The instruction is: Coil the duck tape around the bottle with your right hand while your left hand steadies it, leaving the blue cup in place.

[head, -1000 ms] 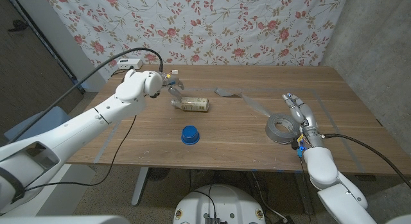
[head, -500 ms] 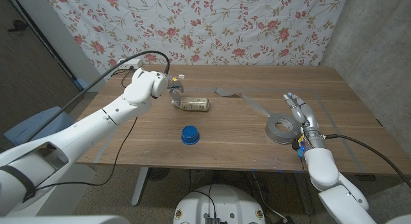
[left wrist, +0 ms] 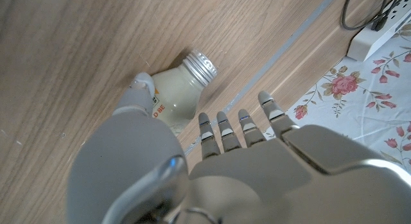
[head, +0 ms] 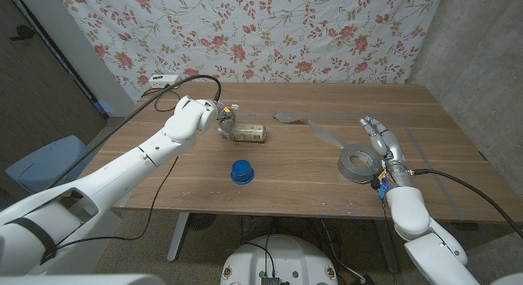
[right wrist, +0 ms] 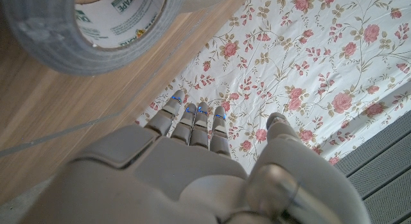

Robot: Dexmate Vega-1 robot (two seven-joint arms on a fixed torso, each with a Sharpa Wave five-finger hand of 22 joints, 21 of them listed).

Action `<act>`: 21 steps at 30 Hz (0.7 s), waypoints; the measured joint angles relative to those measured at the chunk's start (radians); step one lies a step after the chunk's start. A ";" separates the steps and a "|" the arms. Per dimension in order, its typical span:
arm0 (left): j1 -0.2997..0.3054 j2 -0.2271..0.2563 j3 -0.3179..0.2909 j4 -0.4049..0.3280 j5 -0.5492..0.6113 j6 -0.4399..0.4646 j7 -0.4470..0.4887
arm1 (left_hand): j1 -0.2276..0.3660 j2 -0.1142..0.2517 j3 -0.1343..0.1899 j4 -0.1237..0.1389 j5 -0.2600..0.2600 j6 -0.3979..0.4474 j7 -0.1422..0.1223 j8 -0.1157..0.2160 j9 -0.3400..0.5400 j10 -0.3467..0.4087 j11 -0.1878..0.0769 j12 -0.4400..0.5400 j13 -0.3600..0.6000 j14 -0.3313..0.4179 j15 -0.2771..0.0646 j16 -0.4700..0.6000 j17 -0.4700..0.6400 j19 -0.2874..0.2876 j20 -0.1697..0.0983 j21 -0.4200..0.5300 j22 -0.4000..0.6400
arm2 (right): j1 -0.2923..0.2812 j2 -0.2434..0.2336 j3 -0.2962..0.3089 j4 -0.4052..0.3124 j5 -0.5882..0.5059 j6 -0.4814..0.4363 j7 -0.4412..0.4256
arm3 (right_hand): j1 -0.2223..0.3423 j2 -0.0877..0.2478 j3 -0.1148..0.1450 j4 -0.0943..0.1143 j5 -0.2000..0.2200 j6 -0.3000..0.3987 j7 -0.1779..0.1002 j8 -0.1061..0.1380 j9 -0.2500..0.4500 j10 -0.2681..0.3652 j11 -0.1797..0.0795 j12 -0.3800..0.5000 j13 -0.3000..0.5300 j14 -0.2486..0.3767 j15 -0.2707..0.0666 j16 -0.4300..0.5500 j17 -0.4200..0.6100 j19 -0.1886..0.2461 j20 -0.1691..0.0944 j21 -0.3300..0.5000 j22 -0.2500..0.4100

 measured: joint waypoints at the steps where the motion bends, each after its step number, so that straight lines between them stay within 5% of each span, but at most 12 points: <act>1: 0.002 -0.008 -0.002 0.012 -0.005 -0.009 0.013 | 0.000 0.000 0.000 0.000 0.000 -0.002 0.002 -0.005 0.000 0.000 0.000 0.000 0.000 0.000 0.000 0.000 0.000 0.000 0.000 -0.001 0.000 | 0.001 0.000 -0.001 0.000 -0.001 -0.003 0.000 | 0.000 0.000 -0.003 0.002 0.000 0.000 0.000 0.000 0.000 0.000 0.000 0.000 0.000 0.000 0.000 0.000 0.000 0.000 0.000 0.000 0.000; 12: -0.003 -0.039 0.010 0.077 -0.031 -0.060 0.074 | 0.033 0.041 -0.019 -0.002 0.000 0.109 -0.005 0.030 0.000 0.039 -0.013 0.000 0.005 0.021 0.001 0.001 -0.003 0.010 -0.001 -0.011 0.000 | 0.009 0.004 -0.006 -0.002 -0.009 -0.023 -0.010 | -0.003 0.003 -0.008 0.000 0.000 0.005 -0.006 0.000 0.000 0.000 0.000 0.000 0.000 0.004 -0.004 0.000 0.000 0.000 0.000 0.000 0.000; 21: -0.013 -0.053 0.032 0.110 -0.013 -0.074 0.087 | 0.078 0.095 -0.016 -0.006 -0.009 0.183 0.020 0.049 0.001 0.118 -0.019 0.013 0.005 0.101 0.000 0.022 0.000 0.063 -0.023 -0.007 0.003 | 0.009 0.006 -0.007 -0.007 -0.018 -0.030 -0.017 | -0.014 0.014 -0.008 0.000 0.000 0.005 -0.005 0.000 0.000 0.000 0.000 0.000 0.000 0.005 -0.005 0.000 0.000 0.000 0.000 0.000 0.000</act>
